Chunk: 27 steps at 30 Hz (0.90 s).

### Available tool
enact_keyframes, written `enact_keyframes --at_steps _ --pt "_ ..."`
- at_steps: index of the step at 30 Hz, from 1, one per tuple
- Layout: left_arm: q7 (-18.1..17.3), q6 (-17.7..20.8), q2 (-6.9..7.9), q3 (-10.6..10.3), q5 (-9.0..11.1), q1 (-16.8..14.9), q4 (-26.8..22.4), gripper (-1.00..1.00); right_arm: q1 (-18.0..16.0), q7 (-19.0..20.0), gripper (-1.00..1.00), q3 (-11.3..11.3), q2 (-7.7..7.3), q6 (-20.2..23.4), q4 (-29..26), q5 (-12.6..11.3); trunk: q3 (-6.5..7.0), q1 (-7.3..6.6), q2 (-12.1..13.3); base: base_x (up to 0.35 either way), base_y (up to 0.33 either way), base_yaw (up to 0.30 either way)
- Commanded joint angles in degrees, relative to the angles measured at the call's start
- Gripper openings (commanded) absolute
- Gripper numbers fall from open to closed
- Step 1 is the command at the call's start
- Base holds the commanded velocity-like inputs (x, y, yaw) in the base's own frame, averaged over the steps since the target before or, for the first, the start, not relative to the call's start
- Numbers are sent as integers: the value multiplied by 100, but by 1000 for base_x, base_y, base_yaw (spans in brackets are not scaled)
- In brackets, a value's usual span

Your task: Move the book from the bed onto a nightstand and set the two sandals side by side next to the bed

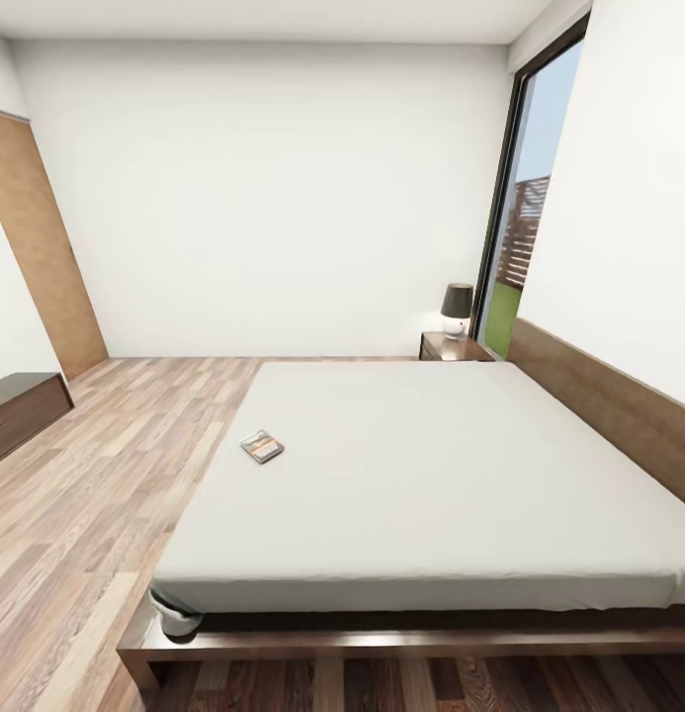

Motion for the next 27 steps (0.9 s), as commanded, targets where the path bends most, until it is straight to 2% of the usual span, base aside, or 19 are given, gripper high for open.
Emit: enact_keyframes --at_steps 1,10,14,18,27 --pt "26 -15 5 -49 47 -17 0 -100 -4 -12 -100 41 -1 -19 3 -64 -26 23 -46 0 0 0" --pt "26 -16 17 -49 45 -93 -1 -100 -4 -119 -100 5 21 -7 -6 -105 -187 221 -407 0 0 0" --pt "26 -17 13 -49 44 -111 -1 -100 -4 -492 -100 -6 19 -3 -8 -117 -259 308 -567 0 0 0" --pt "26 -19 14 -49 44 -117 -7 -100 -4 -1083 -100 -4 43 0 -117 -129 -331 396 -728 0 0 0" --pt "26 -17 21 -49 44 -190 -2 -100 -4 -1289 -100 -28 40 7 -263 -132 -493 594 -1089 0 0 0"
